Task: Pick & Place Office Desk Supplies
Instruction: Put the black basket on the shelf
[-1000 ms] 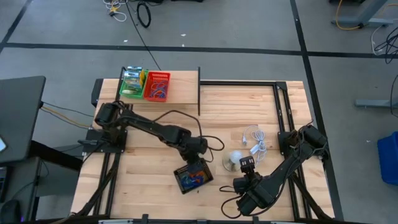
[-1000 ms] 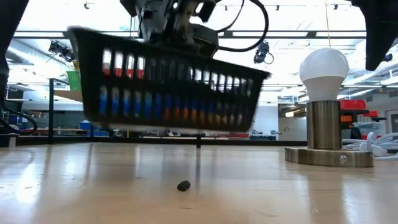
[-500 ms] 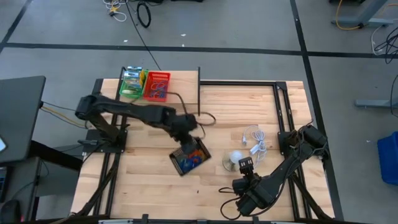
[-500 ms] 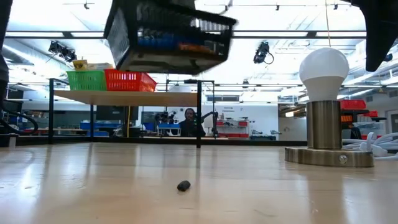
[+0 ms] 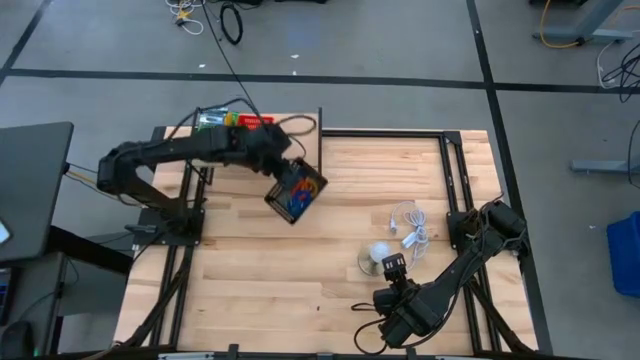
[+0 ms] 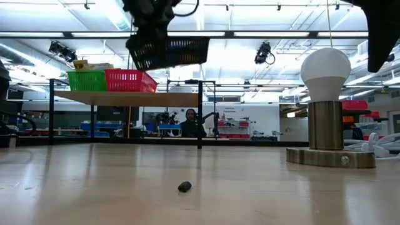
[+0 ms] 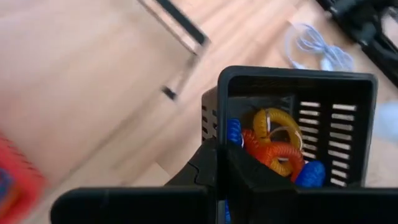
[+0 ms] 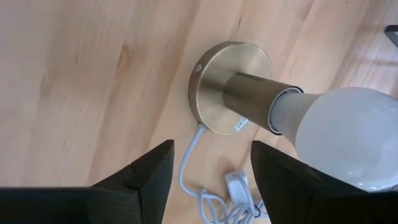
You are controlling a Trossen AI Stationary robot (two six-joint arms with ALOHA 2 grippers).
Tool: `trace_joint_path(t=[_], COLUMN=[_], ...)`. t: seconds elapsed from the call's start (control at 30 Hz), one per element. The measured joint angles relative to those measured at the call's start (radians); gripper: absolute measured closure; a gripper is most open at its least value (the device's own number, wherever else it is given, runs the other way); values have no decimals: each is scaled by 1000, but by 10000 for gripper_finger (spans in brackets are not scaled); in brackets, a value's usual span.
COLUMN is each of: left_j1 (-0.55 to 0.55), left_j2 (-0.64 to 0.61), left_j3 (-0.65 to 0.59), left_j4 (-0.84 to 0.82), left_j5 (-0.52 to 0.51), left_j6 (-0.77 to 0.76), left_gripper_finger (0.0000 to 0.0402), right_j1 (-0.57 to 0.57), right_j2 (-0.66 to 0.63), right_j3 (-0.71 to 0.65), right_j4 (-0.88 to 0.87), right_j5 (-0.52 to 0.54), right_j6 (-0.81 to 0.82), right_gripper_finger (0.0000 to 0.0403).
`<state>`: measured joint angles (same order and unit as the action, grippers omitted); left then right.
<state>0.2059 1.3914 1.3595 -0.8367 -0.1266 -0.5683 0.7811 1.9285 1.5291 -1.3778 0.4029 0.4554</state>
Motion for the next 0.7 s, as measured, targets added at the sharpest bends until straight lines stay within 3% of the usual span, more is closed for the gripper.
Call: trace_joint_path(t=[0.37, 0.7], left_j1=[240, 390], left_j2=[0, 16], left_j3=[12, 19], left_j4=[34, 159], left_j5=[42, 90], left_j6=[77, 71], left_gripper_finger=[390, 390], right_j1=[0, 0], right_j2=[0, 0], right_j3=[0, 0], right_j4=[24, 26], right_j5=[-10, -10], right_j6=[1, 0], right_gripper_finger=[181, 181])
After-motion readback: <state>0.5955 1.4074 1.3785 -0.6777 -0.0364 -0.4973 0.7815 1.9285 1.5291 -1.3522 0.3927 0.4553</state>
